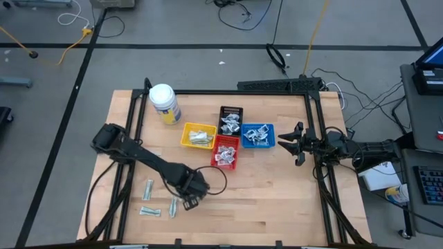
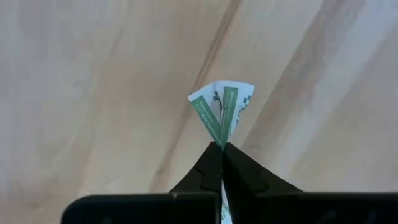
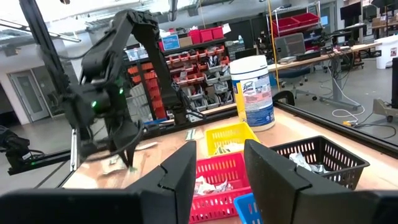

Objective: Pick & Place First Aid Supplies
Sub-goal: Put the bandage pack into the yellow bin

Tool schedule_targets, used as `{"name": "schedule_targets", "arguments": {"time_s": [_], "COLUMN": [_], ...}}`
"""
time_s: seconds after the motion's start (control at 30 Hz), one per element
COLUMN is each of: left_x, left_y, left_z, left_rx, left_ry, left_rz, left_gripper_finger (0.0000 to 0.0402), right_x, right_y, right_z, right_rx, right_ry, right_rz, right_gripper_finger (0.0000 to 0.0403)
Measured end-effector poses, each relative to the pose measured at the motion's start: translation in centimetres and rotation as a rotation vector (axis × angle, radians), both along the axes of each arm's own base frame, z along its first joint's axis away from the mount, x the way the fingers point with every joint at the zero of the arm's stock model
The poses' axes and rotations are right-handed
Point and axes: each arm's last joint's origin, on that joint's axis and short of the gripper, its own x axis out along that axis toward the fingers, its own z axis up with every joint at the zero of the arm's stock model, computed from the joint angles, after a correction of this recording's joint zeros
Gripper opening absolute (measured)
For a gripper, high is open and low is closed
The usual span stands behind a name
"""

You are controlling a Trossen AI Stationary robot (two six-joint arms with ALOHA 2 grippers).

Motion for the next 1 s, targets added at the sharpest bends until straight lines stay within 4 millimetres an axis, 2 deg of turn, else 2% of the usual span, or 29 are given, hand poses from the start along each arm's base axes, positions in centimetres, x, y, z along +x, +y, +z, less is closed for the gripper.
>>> {"name": "schedule_targets", "arguments": {"time_s": [0.23,0.43,0.67,0.83,1.0], "left_x": [-0.4,-1.3,-2.4,-2.1,-1.3], "left_y": [1.5,2.2,3.0,4.7,8.1], "left_z": [3.4,5.8,6.8,6.7,6.7], "left_rx": [-0.115,-0.118,-0.091,-0.079,-0.053], "left_ry": [-0.103,-0.212,-0.228,-0.214,-0.216], "left_rz": [-0.151,-0.368,-0.678,-0.679,-0.588], "left_gripper_finger": [0.0003,0.0003,0.0002,0.0002,0.0004], "right_x": [0.0,0.0,0.0,0.0,0.0], "right_y": [0.0,0.0,0.0,0.0,0.0], "right_z": [0.0,0.0,0.0,0.0,0.0], "right_rx": [0.000,0.000,0.000,0.000,0.000], "right_ry": [0.000,0.000,0.000,0.000,0.000], "right_rz": [0.000,0.000,0.000,0.000,0.000], "right_gripper_finger": [0.0130,0.0130,0.0130,0.0130,0.0130]}}
